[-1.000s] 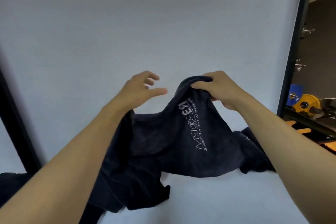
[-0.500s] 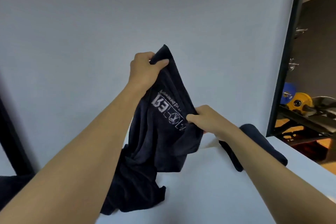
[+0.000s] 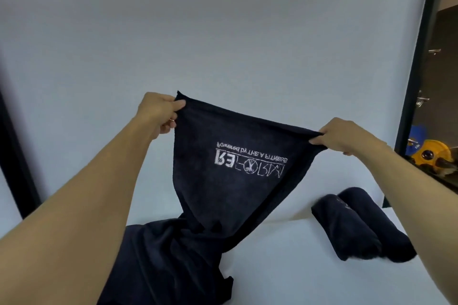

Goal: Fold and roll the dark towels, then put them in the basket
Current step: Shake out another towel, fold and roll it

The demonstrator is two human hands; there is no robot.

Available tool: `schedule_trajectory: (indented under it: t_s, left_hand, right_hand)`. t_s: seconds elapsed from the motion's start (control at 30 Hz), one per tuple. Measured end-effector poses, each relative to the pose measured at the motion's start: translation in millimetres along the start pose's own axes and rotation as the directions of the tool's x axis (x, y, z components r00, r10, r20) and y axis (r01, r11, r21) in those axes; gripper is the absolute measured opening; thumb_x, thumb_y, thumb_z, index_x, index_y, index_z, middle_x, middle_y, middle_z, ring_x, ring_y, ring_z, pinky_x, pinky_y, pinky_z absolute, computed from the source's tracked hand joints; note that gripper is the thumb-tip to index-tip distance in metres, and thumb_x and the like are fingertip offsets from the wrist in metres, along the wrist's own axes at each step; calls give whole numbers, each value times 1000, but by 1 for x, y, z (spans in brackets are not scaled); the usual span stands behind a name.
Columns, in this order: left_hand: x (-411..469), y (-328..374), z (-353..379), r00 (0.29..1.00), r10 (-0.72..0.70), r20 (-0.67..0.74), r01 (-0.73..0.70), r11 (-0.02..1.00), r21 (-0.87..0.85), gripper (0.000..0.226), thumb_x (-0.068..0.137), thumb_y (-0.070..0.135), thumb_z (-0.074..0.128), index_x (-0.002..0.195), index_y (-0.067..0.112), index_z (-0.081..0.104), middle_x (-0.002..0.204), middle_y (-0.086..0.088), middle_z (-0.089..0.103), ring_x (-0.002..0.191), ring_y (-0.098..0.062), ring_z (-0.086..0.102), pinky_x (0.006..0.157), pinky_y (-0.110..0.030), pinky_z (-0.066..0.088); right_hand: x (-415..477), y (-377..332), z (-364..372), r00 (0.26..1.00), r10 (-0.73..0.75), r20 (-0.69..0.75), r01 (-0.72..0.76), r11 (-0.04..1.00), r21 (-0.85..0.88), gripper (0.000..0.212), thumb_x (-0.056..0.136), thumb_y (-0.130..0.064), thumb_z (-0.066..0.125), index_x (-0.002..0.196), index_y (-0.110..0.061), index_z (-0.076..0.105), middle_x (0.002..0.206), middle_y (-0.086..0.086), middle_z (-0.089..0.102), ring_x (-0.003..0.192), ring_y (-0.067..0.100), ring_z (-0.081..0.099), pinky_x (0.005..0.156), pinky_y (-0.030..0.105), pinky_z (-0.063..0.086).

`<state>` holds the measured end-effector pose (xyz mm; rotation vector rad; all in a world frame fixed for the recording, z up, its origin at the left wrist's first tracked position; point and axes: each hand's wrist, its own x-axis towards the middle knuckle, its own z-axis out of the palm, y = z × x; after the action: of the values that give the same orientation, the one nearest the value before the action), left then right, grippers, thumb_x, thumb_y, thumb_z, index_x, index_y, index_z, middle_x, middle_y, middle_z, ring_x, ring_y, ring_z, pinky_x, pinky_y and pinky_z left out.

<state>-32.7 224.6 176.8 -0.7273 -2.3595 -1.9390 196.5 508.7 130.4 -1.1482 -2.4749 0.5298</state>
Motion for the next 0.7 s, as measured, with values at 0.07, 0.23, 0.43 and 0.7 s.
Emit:
schedule_trajectory:
  t_s: [0.07, 0.23, 0.43, 0.7]
  left_hand:
    - [6, 4, 7, 999, -35, 42, 39, 994, -104, 25, 96, 17, 60, 119, 17, 51, 87, -16, 68, 68, -29, 69, 54, -29, 57]
    - [37, 31, 29, 988, 102, -118, -132, 951, -279, 6, 102, 16, 47, 96, 14, 48, 108, -23, 67, 90, -31, 69, 75, -39, 60]
    - [62, 101, 23, 930, 237, -281, -352, 793, -497, 14, 103, 16, 43, 107, 5, 50, 110, -13, 64, 101, -24, 66, 84, -38, 59]
    - [34, 176, -7, 861, 363, -355, -506, 682, -528, 24, 103, 18, 41, 120, 4, 51, 113, -8, 68, 102, -18, 68, 89, -39, 57]
  right_hand:
    - [16, -11, -4, 999, 45, 1, -44, 969, 242, 18, 91, -19, 60, 78, -8, 57, 63, 8, 54, 45, 20, 48, 47, 24, 36]
    - [52, -55, -27, 1000, -9, 4, -1, 315, 949, 16, 101, -8, 44, 104, -8, 60, 103, 18, 68, 71, 31, 73, 55, 32, 60]
    - [66, -113, -94, 940, -178, -292, 285, -63, 956, 27, 102, -5, 37, 109, -18, 60, 120, 9, 60, 105, 33, 65, 78, 50, 59]
    - [32, -131, -159, 867, -220, -448, 428, -134, 894, 18, 96, -9, 51, 98, -20, 64, 107, 2, 67, 107, 23, 67, 80, 50, 58]
